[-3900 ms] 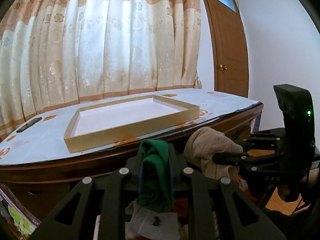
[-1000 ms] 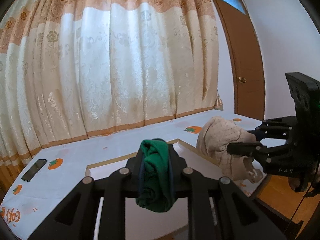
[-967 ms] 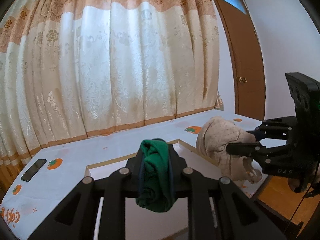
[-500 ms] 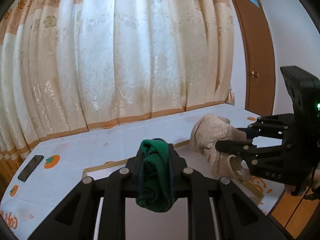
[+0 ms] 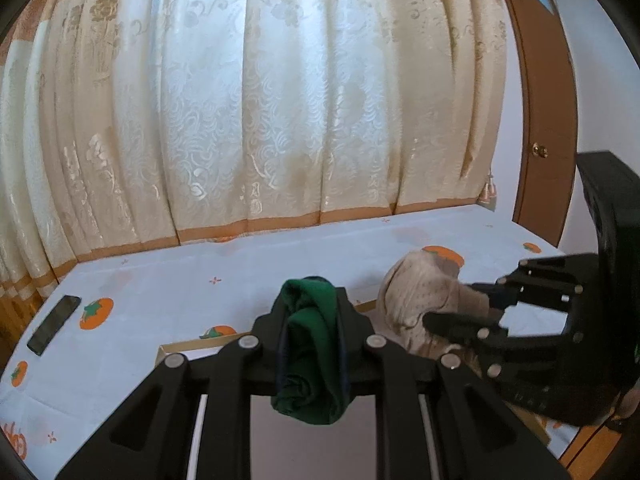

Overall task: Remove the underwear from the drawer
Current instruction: 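Carry both held items over the white tray on the dresser top, then open both grippers to drop the green sock and beige underwear into the tray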

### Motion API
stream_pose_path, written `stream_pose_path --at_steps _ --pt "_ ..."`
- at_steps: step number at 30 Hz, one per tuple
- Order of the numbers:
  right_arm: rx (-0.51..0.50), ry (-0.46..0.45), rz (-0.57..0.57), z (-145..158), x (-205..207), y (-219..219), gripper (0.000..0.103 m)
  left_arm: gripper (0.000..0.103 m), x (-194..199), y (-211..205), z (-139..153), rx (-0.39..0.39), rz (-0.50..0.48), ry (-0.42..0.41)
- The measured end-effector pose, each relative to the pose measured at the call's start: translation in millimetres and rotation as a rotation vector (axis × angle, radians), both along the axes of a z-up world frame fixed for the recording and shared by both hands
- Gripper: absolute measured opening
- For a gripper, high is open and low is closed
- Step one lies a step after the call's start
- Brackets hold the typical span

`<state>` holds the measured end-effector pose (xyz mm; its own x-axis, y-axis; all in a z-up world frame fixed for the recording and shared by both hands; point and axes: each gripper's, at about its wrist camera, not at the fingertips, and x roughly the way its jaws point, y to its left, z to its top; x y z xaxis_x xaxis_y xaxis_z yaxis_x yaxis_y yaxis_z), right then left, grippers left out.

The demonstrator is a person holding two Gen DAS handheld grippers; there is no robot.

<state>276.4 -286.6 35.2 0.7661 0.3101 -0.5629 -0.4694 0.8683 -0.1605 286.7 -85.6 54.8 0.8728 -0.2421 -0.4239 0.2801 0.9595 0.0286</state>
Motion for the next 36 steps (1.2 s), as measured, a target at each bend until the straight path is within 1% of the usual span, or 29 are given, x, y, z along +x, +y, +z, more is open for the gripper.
stream_pose_path --at_steps 5,9,12,14,17,19,22,24,25,26,27,28,29,30,31,32,33,34,36 --pt "-0.02 0.028 -0.012 -7.3 17.5 3.2 0.026 0.017 13.7 -3.8 -1.6 -0.031 0.011 0.025" --pt "-0.03 0.049 -0.017 -11.6 28.3 5.9 0.026 0.017 21.5 -10.9 -8.1 -0.023 0.01 0.039" --pt "-0.043 0.071 -0.018 -13.7 31.1 7.7 0.026 0.017 25.1 -16.1 -18.0 -0.005 -0.005 0.077" --pt "-0.078 0.082 -0.028 -18.1 32.0 9.4 0.026 0.017 28.7 -18.3 -25.5 0.006 -0.01 0.109" --pt "-0.095 0.116 -0.05 -23.6 35.9 7.7 0.026 0.018 31.6 -14.9 -27.2 -0.018 -0.013 0.134" --pt "-0.093 0.137 -0.048 -26.2 35.8 5.6 0.026 0.019 32.7 -18.2 -29.4 -0.002 -0.035 0.158" --pt "-0.107 0.173 -0.054 -31.1 36.1 4.8 0.026 0.025 34.9 -23.0 -32.9 0.015 -0.05 0.2" --pt "-0.104 0.181 -0.057 -32.0 36.0 3.3 0.026 0.031 33.7 -25.7 -32.9 0.019 -0.067 0.202" --pt "-0.1 0.192 -0.059 -32.7 35.8 1.9 0.026 0.035 33.2 -29.4 -33.8 0.038 -0.077 0.21" --pt "-0.097 0.207 -0.06 -33.4 36.1 1.4 0.026 0.044 32.5 -31.0 -34.4 0.049 -0.075 0.212" --pt "-0.093 0.214 -0.064 -33.5 35.3 0.4 0.027 0.05 31.1 -32.2 -34.4 0.05 -0.079 0.21" --pt "-0.089 0.212 -0.068 -33.2 34.1 -1.4 0.029 0.052 29.6 -31.7 -34.0 0.047 -0.084 0.208" --pt "-0.087 0.214 -0.07 -33.2 33.5 -2.4 0.031 0.056 28.7 -31.7 -33.7 0.046 -0.085 0.207" --pt "-0.08 0.226 -0.072 -34.0 33.8 -4.6 0.035 0.063 28.0 -31.5 -34.0 0.046 -0.081 0.209" --pt "-0.071 0.232 -0.075 -34.1 33.3 -5.6 0.041 0.065 26.7 -30.0 -33.8 0.044 -0.081 0.208" --pt "-0.056 0.237 -0.083 -34.2 32.6 -8.8 0.045 0.065 24.8 -27.9 -33.3 0.036 -0.084 0.206" --pt "-0.047 0.239 -0.092 -33.8 31.6 -11.2 0.051 0.065 23.6 -26.4 -32.7 0.031 -0.085 0.204" --pt "-0.036 0.238 -0.099 -33.3 29.7 -14.1 0.055 0.065 22.2 -24.4 -32.4 0.025 -0.082 0.202" --pt "-0.013 0.235 -0.1 -32.0 25.5 -18.7 0.055 0.065 19.8 -20.8 -31.2 0.003 -0.086 0.202"
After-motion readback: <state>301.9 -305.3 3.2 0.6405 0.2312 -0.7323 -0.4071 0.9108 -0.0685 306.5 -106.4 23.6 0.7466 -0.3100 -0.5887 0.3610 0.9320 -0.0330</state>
